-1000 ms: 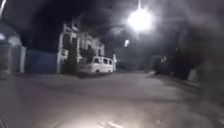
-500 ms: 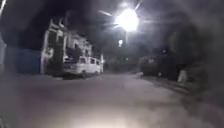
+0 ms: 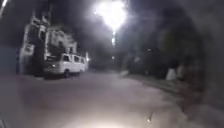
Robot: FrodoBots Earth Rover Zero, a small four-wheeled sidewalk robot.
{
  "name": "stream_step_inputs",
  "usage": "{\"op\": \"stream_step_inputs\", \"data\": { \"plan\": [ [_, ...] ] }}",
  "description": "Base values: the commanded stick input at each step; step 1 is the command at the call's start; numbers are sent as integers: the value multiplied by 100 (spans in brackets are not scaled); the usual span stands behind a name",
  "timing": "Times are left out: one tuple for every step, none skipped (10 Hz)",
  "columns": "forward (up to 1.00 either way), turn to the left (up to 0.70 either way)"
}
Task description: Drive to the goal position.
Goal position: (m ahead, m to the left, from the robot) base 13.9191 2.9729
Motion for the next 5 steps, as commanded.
{"op": "stream_step_inputs", "data": {
  "plan": [
    [70, -35],
    [70, -11],
    [70, 0],
    [70, 0],
    [70, 0]
  ]
}}
